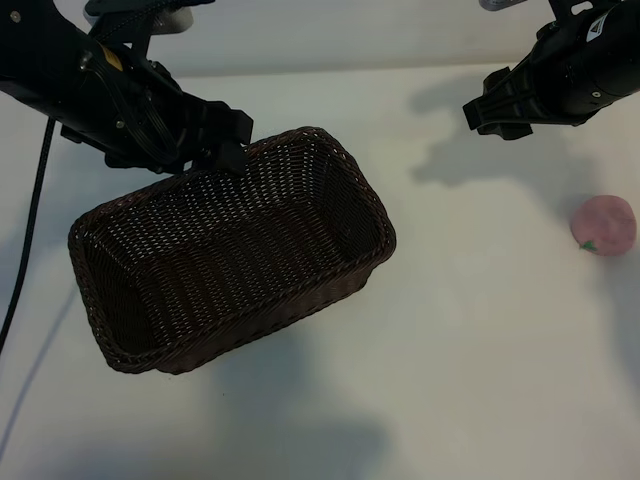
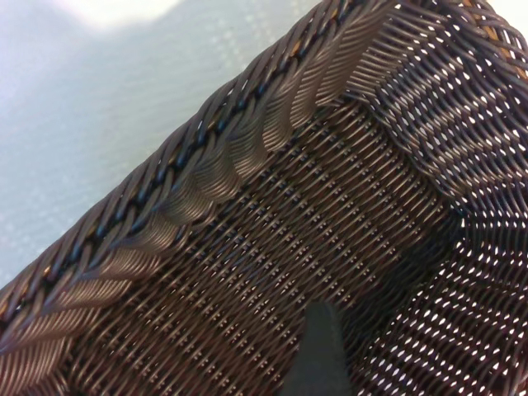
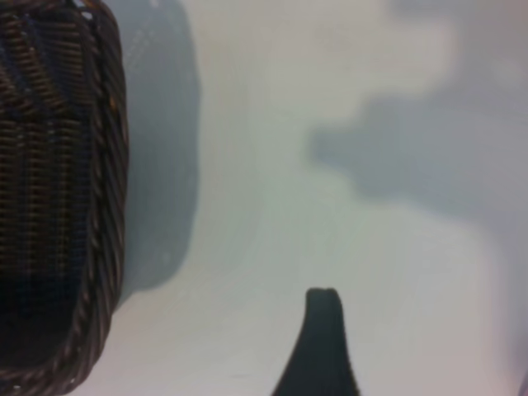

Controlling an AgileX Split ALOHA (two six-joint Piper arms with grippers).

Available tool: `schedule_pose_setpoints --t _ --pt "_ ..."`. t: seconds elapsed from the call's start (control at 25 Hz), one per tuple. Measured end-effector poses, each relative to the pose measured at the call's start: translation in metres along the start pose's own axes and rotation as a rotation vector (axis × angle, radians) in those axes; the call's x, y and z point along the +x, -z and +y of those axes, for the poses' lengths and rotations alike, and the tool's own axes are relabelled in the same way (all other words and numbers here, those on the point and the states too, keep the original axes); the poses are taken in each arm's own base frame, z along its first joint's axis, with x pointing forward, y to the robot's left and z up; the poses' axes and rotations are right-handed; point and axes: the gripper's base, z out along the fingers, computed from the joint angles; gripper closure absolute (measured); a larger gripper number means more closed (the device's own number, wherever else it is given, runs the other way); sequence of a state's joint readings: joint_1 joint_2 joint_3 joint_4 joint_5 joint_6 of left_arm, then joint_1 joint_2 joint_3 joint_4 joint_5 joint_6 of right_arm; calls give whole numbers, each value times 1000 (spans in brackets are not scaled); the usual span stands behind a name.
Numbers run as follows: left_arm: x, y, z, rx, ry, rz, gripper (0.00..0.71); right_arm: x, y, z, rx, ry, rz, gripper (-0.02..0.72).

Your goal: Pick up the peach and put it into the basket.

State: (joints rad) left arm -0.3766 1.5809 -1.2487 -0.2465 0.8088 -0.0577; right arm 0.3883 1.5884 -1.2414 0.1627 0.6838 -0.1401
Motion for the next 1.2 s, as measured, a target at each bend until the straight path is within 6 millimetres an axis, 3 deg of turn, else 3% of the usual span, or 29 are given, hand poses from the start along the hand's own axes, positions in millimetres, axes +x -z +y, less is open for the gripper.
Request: schedule_pose_setpoints --t 0.24,0.44,0.84,1.2 --pt "6 2 1 -14 -10 56 131 0 0 0 0 0 0 117" --pt "10 22 3 -54 -7 22 131 0 0 0 0 0 0 117" --pt "56 47 27 -240 98 -13 131 0 0 0 0 0 0 117" --pt "81 34 45 -349 240 -26 131 0 0 0 0 0 0 117"
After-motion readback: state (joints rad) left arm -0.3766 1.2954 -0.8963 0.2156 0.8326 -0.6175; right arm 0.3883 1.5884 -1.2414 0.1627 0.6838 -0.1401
